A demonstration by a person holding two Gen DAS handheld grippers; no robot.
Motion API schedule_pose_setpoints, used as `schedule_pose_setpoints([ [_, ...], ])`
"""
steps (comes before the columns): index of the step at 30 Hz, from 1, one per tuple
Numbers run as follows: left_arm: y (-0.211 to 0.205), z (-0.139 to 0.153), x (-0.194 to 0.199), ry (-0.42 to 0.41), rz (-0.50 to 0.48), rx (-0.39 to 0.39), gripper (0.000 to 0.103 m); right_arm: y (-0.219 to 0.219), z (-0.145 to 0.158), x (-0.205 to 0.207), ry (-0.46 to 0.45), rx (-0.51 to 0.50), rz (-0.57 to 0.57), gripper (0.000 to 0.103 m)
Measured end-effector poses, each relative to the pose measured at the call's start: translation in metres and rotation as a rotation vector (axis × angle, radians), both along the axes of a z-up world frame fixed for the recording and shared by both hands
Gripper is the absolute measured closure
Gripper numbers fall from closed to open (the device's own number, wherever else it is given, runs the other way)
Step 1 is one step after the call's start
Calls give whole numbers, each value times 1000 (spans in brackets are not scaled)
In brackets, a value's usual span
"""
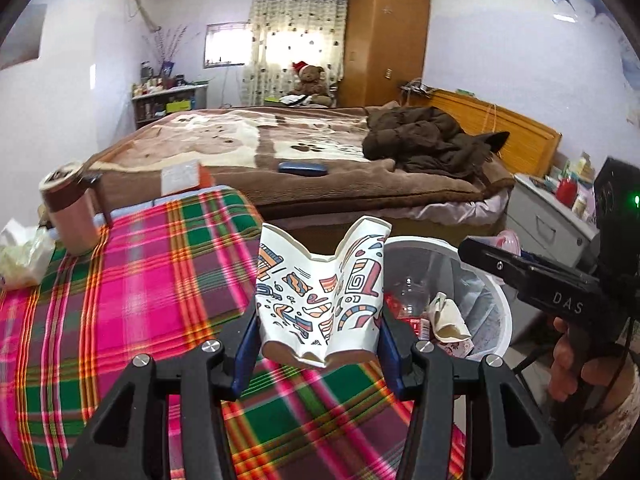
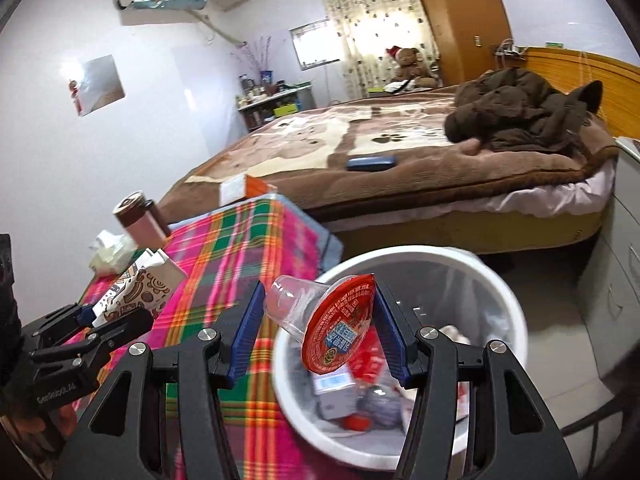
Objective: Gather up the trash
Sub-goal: 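Carry the paper cup with the left tool while the right tool carries the red-lidded cup to the bin, then open both tools over the white bin, dropping the paper cup and red-lidded cup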
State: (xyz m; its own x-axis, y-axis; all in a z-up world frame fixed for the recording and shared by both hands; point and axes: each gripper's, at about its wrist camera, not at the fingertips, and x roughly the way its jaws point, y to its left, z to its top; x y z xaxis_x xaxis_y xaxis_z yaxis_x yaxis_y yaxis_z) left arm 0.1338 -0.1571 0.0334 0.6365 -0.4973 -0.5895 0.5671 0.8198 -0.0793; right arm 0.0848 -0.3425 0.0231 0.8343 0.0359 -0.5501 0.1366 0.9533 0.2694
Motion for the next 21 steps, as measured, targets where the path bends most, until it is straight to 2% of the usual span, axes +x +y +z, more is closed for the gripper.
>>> schedule_pose_setpoints([
  [10,-61,-16,-3,43,-93,22,50,-43,-21,4,92,-19,-112,47],
  [21,-100,-37,-4,93,-143,60,48,-69,-40,10,184,-25,-141,47],
])
